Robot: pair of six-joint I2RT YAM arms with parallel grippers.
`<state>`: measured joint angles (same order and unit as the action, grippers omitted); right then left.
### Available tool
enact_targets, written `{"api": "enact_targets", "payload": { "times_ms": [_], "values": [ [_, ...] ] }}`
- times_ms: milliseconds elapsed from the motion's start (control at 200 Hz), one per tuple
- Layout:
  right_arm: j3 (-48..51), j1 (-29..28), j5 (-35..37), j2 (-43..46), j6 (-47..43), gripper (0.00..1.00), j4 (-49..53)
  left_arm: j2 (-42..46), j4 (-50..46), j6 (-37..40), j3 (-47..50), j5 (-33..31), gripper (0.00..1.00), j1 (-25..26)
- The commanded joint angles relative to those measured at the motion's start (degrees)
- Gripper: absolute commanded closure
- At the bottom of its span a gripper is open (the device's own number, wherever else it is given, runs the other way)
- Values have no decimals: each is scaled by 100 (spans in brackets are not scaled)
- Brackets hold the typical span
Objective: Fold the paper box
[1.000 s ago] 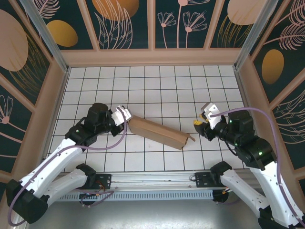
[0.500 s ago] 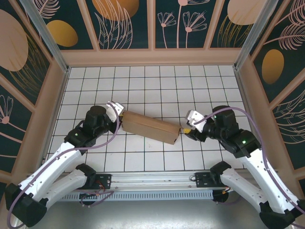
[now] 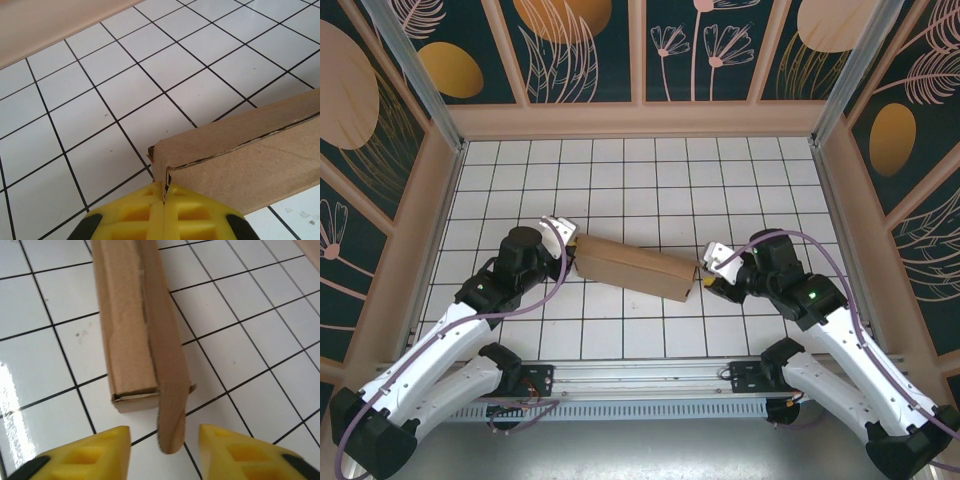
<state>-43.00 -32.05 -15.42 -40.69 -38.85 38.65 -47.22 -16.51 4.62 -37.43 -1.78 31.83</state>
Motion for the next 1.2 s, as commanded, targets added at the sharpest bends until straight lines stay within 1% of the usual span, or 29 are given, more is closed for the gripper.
{"api": "enact_targets", "payload": {
  "times_ms": [0, 90, 215, 410, 510, 626, 766, 936, 961, 1086, 1196],
  "values": [
    [55, -51, 197, -35, 25, 67, -454, 73, 168, -149, 8, 120, 100, -32],
    [46, -47, 156, -92, 106, 77, -565, 41, 133, -170, -27, 180, 100, -33],
    [63, -54, 75, -188, 181, 85, -632, -20, 144, -258, -37, 286, 100, -32],
    [207, -52, 238, -181, 165, 85, -605, -42, 158, -344, -2, 353, 100, -33],
    [282, -55, 365, -161, 149, 77, -582, -19, 127, -341, 34, 326, 100, -30],
    [353, -47, 502, -67, 160, 76, -608, 1, 78, -333, 43, 298, 100, -33],
    [372, -47, 531, -27, 189, 82, -580, 50, 61, -309, 73, 281, 100, -30],
    [307, -48, 397, -48, 279, 83, -617, 31, 34, -328, 83, 352, 100, -30],
    [289, -48, 367, -68, 310, 85, -622, 29, 30, -331, 79, 360, 100, -29],
    [141, -55, 338, -173, 381, 100, -598, -26, -31, -412, 6, 580, 100, -35],
    [-90, -62, 269, -267, 754, 100, -587, -83, -105, -629, -142, 901, 100, -26]
  ]
}}
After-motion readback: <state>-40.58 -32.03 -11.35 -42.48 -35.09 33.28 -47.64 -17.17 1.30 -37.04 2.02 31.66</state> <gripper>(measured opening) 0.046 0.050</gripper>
